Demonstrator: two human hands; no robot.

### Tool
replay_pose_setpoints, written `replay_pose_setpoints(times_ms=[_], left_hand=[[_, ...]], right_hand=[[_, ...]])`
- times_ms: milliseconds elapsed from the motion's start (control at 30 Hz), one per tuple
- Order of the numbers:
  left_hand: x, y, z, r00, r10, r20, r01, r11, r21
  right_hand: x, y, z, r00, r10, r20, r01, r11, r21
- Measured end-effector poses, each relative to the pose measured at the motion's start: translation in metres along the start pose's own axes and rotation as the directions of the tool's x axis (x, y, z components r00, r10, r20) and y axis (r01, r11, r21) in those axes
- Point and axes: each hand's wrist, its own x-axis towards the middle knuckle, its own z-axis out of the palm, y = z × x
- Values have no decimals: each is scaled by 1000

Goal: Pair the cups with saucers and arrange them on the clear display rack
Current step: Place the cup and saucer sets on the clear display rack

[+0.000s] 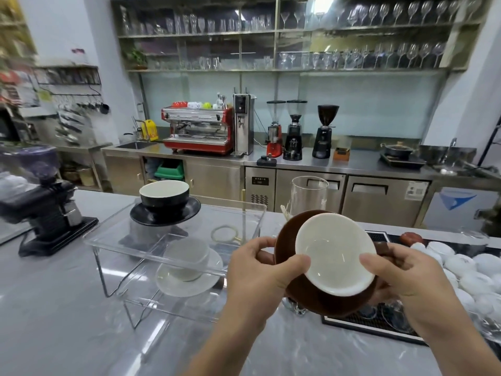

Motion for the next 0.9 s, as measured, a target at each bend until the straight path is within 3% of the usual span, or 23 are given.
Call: replay_pose_setpoints(times_ms=[333, 667, 900], left_hand=[[13, 32, -27, 996, 81, -30, -82, 996, -46], [35, 51, -94, 980, 107, -169, -114, 993, -30], [51, 44, -134, 966, 32, -255, -42, 999, -33]], right_hand=[[17, -34, 30, 989, -116, 94, 118, 993, -15], [49, -53, 104, 961, -93, 261, 100, 995, -14], [68, -55, 151, 930, -69, 360, 155, 964, -215]])
